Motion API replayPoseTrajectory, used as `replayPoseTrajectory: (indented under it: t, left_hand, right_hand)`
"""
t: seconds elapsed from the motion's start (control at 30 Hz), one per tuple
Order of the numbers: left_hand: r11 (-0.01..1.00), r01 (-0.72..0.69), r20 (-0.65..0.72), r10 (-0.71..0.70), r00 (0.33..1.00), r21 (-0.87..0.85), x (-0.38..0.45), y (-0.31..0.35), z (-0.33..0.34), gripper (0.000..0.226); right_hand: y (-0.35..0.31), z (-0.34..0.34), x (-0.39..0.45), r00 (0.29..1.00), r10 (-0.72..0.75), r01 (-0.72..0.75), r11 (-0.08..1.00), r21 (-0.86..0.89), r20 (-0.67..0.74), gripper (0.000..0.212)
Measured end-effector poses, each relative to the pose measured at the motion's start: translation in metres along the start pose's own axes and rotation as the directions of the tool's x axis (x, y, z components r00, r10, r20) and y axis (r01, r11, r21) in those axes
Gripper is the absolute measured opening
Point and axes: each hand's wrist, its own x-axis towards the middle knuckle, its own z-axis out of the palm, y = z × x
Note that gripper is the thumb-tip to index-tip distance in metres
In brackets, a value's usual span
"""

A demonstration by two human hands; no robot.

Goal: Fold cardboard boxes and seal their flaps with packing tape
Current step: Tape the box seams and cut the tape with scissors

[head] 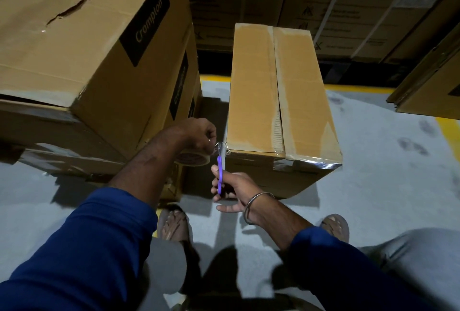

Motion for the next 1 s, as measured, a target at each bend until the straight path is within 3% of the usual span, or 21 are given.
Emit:
replayPoseTrajectory:
  t: [0.1,0.33,0.53,1.0]
  left_hand:
    - [1.0,0.012,0.01,-0.012,1.0,0.005,0.0,0.0,0.0,0.015]
    - [1.0,0.017,0.022,-0.017,1.0,-0.004,-0.001,0.001,-0.001,0.017]
    - [1.0,0.022,0.027,-0.022,0.999,-0.003,-0.003,0.003,-0.002,0.013]
    - [0.995,0.098,0.032,-0.098,0.995,-0.008,-0.007,0.007,-0.004,0.012]
  right_hand:
    - [-0.002,0.0,0.002,1.0,0.019,-0.019,1.0,0.003,-0.006,0.049]
    - [-0.001,0.002,0.006,0.999,-0.035,0.035,0.999,0.002,-0.017,0.038]
    - [-0.002,0.0,0.005,1.0,0.003,-0.003,1.0,0.022,-0.002,0.048]
    - [-0.004,-0.003,0.016,0.999,-0.022,0.023,0.999,0.034,-0.034,0.049]
